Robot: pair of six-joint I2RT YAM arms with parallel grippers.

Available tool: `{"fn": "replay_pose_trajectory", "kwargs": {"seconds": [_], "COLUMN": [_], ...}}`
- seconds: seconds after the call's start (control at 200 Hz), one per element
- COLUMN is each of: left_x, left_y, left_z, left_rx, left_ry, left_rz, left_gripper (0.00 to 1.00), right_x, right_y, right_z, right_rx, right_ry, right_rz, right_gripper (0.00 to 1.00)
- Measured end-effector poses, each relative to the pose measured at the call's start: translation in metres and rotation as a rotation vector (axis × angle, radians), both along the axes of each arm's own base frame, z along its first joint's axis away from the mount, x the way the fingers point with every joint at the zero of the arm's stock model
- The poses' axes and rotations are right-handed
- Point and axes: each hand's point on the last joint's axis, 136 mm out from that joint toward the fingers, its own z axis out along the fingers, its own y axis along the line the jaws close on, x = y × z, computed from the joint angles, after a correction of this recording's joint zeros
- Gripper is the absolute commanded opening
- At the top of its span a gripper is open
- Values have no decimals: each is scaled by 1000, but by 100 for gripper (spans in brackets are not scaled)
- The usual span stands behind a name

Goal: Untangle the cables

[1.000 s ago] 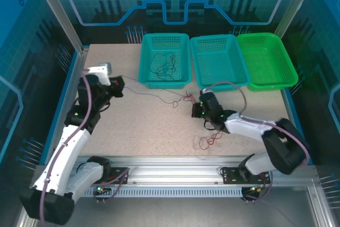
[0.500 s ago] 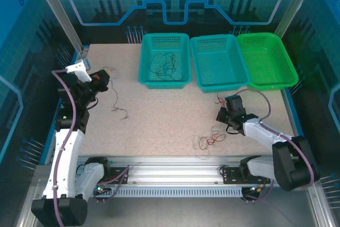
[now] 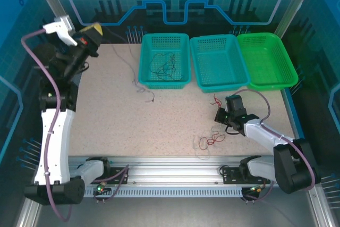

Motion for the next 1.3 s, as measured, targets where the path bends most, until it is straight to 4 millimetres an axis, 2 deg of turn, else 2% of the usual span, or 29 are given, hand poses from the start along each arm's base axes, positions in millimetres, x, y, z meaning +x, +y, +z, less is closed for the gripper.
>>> {"fn": "replay_pose_trajectory", "kwargs": {"seconds": [0.055, 0.115, 0.22, 0.31, 0.435, 0.565, 0.78, 0.86, 0.915, 0.99, 1.101, 1.136, 1.221, 1.296], "left_x": [10, 25, 65, 106, 162, 197, 215, 220, 221, 220, 216, 214, 206, 194], "left_y": [-10, -21, -41, -60, -82, -95, -113, -120, -125, -132, -142, -143, -141, -134], "left_z": [19, 28, 22, -6, -68, -129, -201, -222, -235, -248, -248, -245, -231, -207], "left_rx": [-3, -9, -23, -35, -39, -21, 51, 87, 110, 146, 217, 238, 289, 342], "left_ry": [-40, -64, -65, -23, 86, 187, 295, 330, 358, 382, 371, 367, 347, 298], "left_rz": [-34, -67, -119, -156, -179, -170, -153, -143, -138, -141, -136, -127, -98, -59], "left_gripper": [0, 0, 0, 0, 0, 0, 0, 18, 20, 29, 68, 77, 82, 83], "right_x": [-1, -1, -2, -4, -5, -6, -12, -13, -14, -15, -17, -17, -18, -18], "right_y": [0, 0, 0, -1, -2, -2, -3, -4, -4, -4, -5, -6, -6, -6], "right_z": [0, 2, 5, 8, 14, 21, 27, 28, 29, 30, 30, 30, 29, 29], "right_rx": [0, 1, 2, -1, -4, -2, 2, 2, 2, 1, -3, -5, -8, -11], "right_ry": [0, -3, -7, -12, -31, -50, -64, -64, -64, -63, -62, -60, -57, -57], "right_rz": [0, 0, 4, 8, 13, 17, 16, 17, 17, 17, 17, 17, 19, 23], "right_gripper": [2, 2, 2, 2, 2, 2, 2, 2, 2, 2, 3, 3, 3, 3]}}
